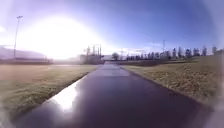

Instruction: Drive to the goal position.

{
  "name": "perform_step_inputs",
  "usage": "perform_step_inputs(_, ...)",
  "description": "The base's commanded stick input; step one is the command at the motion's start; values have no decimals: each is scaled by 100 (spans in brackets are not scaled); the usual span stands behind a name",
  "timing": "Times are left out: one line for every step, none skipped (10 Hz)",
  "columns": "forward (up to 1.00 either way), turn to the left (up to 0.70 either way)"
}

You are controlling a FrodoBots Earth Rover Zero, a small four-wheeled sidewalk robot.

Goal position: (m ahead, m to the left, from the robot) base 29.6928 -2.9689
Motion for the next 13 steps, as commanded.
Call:
perform_step_inputs(100, 0)
perform_step_inputs(100, 0)
perform_step_inputs(100, 0)
perform_step_inputs(100, 0)
perform_step_inputs(100, 0)
perform_step_inputs(100, 0)
perform_step_inputs(100, 0)
perform_step_inputs(100, 0)
perform_step_inputs(100, 0)
perform_step_inputs(100, 0)
perform_step_inputs(100, 0)
perform_step_inputs(100, 0)
perform_step_inputs(100, 0)
